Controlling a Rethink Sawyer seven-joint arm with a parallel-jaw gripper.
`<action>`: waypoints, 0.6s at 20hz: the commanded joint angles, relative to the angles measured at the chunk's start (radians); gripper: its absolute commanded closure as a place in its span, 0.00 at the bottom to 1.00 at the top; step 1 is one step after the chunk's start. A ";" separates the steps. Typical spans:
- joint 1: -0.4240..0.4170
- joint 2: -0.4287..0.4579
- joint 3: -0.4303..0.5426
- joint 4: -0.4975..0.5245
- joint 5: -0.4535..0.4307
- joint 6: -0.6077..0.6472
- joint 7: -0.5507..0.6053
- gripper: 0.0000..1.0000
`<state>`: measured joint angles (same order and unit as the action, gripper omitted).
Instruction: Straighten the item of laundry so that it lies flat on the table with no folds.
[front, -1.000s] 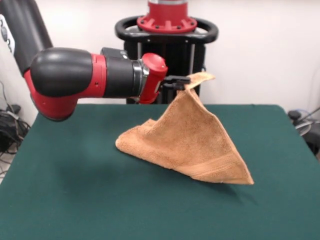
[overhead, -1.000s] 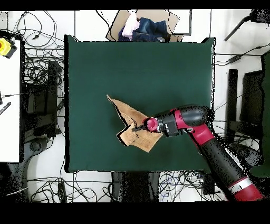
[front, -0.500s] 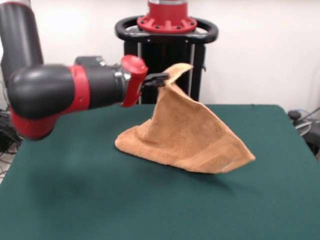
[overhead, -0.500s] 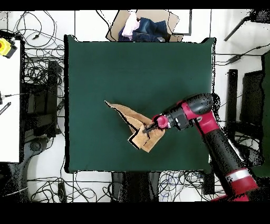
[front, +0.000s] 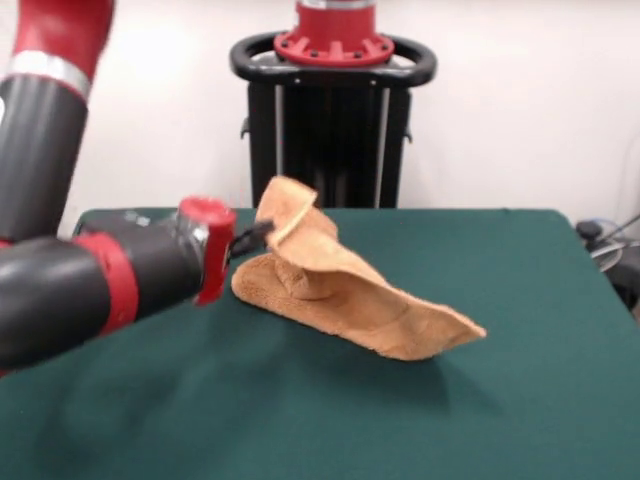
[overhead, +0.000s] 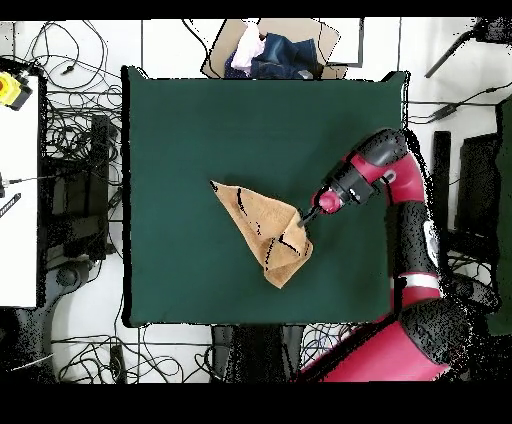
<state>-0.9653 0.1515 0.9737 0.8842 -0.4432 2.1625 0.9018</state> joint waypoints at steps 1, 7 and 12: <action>0.089 0.170 0.129 -0.484 -0.096 0.007 -0.421 1.00; 0.088 0.195 0.152 -0.514 -0.074 -0.057 -0.429 1.00; 0.079 0.216 0.167 -0.529 -0.091 -0.091 -0.469 1.00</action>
<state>-0.9046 0.3189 1.0789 0.4959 -0.4738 2.1732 0.5400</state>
